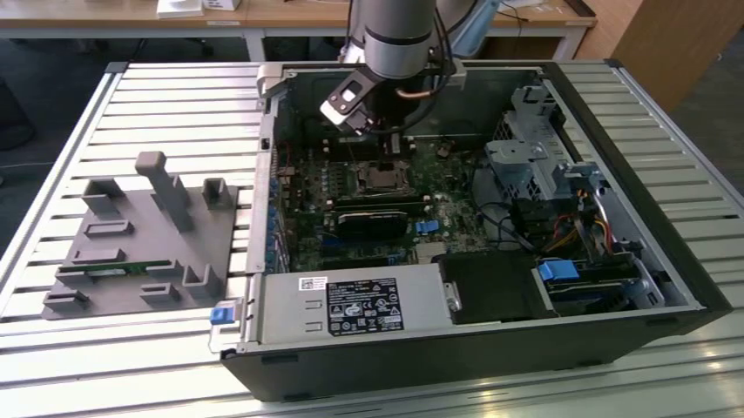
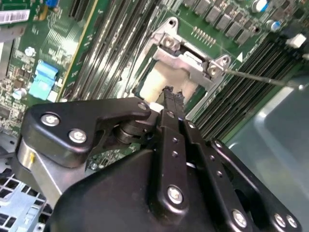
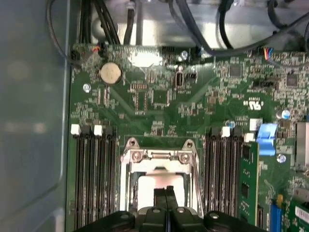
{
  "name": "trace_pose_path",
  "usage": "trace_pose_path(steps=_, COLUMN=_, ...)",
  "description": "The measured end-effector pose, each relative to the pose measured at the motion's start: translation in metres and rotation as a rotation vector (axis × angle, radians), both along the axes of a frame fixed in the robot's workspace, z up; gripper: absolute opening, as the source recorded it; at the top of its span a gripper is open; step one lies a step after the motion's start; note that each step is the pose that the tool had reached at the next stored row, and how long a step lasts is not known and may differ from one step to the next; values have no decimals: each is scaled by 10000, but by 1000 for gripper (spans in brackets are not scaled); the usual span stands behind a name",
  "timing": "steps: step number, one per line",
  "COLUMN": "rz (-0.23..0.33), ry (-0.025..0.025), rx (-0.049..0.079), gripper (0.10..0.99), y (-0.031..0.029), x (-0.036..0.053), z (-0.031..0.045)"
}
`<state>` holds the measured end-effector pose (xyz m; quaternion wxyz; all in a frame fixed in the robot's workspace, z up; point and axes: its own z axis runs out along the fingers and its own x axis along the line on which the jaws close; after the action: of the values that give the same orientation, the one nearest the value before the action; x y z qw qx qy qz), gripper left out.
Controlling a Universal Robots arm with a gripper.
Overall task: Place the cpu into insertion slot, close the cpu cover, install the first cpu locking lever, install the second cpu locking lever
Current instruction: 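Close the cpu cover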
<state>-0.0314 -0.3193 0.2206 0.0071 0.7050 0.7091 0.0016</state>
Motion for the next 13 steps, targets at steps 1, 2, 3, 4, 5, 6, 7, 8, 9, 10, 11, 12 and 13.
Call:
trace_pose_path(steps=1, rz=0, ry=1, rx=-1, gripper=122, y=0, x=-11, z=-5)
trace_pose_path(steps=2, rz=0, ry=2, rx=-2, gripper=122, y=0, x=-24, z=-7)
trace_pose_path(steps=3, rz=0, ry=3, rx=-2, gripper=122, y=-1, x=-38, z=-10)
trace_pose_path(steps=4, rz=1, ry=2, rx=-2, gripper=122, y=0, x=-50, z=-13)
trace_pose_path(steps=5, rz=0, ry=1, rx=-1, gripper=122, y=0, x=-63, z=-18)
trace_pose_path(steps=6, rz=0, ry=0, rx=1, gripper=122, y=1, x=-70, z=-24)
trace_pose_path(steps=7, rz=1, ry=1, rx=0, gripper=122, y=0, x=-78, z=-30)
trace_pose_path(steps=8, rz=0, ry=1, rx=-1, gripper=122, y=0, x=-86, z=-36)
trace_pose_path(steps=9, rz=0, ry=2, rx=-1, gripper=122, y=0, x=-93, z=-44)
trace_pose_path(steps=10, rz=0, ry=2, rx=-1, gripper=122, y=0, x=-99, z=-50)
trace_pose_path(steps=11, rz=0, ry=2, rx=-1, gripper=122, y=1, x=-106, z=-55)
trace_pose_path(steps=12, rz=1, ry=2, rx=-1, gripper=122, y=1, x=-113, z=-61)
trace_pose_path(steps=13, rz=0, ry=2, rx=-1, gripper=122, y=2, x=-120, z=-66)
